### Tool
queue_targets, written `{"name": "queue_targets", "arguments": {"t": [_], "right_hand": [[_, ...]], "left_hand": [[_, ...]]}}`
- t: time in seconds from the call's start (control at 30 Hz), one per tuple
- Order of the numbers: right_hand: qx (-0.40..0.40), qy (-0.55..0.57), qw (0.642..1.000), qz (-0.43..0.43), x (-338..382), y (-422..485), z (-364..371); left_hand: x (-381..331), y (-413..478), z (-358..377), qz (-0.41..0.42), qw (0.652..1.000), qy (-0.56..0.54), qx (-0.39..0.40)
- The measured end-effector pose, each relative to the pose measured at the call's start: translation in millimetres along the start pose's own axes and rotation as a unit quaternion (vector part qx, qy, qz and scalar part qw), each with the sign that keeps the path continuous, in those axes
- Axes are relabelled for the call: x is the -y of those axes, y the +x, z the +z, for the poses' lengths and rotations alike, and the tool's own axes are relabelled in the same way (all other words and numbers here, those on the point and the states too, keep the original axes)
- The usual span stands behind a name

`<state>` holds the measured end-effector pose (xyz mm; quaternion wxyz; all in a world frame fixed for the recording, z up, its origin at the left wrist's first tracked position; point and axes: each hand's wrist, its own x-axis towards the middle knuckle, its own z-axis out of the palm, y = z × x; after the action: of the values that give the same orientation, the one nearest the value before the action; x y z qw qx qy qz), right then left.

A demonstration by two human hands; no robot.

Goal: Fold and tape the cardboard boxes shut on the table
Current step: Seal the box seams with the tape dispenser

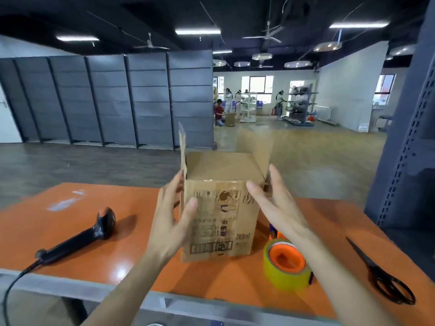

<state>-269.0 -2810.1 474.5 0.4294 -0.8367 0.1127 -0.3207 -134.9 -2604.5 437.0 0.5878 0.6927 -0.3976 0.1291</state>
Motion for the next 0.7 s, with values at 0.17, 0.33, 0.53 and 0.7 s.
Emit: {"name": "queue_targets", "arguments": {"t": [0.17,0.33,0.53,0.7], "right_hand": [[-0.030,-0.017,0.999,-0.004,11,8,13],[-0.078,-0.053,0.995,0.019,15,23,15],[-0.062,-0.090,0.994,-0.028,17,26,20],[-0.019,-0.153,0.984,-0.093,22,21,24]], "left_hand": [[-38,49,-4,-0.054,0.994,-0.049,-0.082],[-40,52,3,-0.063,0.996,0.018,-0.068],[-40,52,-3,-0.048,0.996,0.079,0.014],[-38,52,-22,-0.032,0.975,0.148,0.160]]}}
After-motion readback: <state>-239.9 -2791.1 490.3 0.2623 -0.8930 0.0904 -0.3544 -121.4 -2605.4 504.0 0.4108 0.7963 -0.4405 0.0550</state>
